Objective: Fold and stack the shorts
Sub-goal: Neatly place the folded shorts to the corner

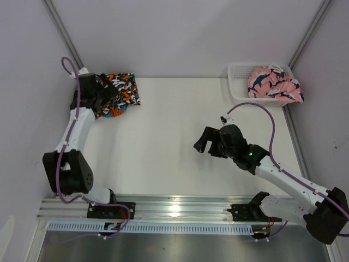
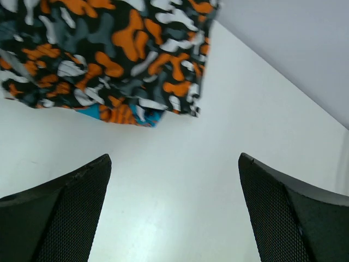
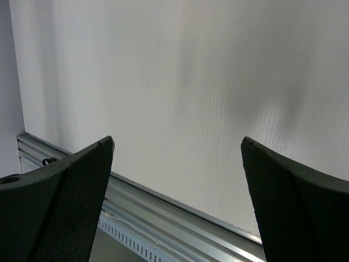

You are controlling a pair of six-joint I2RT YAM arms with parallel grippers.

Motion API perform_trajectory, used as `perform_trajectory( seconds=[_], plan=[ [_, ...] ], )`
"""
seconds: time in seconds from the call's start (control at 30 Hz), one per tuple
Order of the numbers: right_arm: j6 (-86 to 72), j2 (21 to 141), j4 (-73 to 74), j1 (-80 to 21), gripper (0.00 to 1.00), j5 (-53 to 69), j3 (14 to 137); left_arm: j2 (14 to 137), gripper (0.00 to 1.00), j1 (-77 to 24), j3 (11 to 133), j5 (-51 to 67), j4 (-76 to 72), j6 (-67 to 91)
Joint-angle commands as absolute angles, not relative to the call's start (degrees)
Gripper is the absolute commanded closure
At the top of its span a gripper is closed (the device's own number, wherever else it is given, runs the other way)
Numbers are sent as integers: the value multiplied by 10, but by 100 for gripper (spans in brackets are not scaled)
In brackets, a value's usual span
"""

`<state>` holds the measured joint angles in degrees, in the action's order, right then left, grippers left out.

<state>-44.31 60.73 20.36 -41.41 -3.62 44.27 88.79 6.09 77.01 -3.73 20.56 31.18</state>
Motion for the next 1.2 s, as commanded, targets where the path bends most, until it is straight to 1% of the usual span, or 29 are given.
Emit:
perform_trajectory(
  seconds=[0.0,0.03,0.13,0.2,0.23,0.27,0.33,0.4,0.43,0.53,0.57,0.6,0.67,0.83,0.93,1.17],
  plan=[
    [-414,563,226,-400,1,-76,461,792,1,15,696,-32,178,337],
    [-405,555,225,-390,1,-76,460,753,1,-2,681,-33,165,340],
    [-398,520,229,-373,1,-76,457,695,1,-39,601,-23,127,366],
    [-395,489,228,-368,1,-89,449,634,1,-52,541,-4,95,382],
    [-390,476,224,-368,1,-91,443,614,1,-66,489,-4,71,383],
    [-384,464,222,-368,0,-104,431,573,1,-74,474,-4,66,376],
    [-384,420,219,-368,0,-128,415,535,1,-86,424,-8,68,369],
    [-378,387,210,-367,0,-159,382,479,1,-89,401,-8,76,360],
    [-377,354,209,-367,1,-170,372,461,1,-90,362,-6,78,359],
    [-374,314,199,-367,0,-200,333,379,1,-91,310,30,76,340],
    [-374,295,196,-367,1,-207,326,357,1,-91,264,39,72,336],
    [-375,285,196,-367,0,-209,313,311,1,-91,246,58,64,334],
    [-378,280,198,-367,1,-220,300,266,1,-91,191,67,56,331],
    [-384,278,200,-367,1,-238,273,143,1,-91,128,69,63,309],
    [-381,282,202,-367,1,-240,270,117,1,-91,111,69,79,286],
    [-379,282,210,-367,1,-240,272,131,1,-91,102,69,77,281]
  ],
)
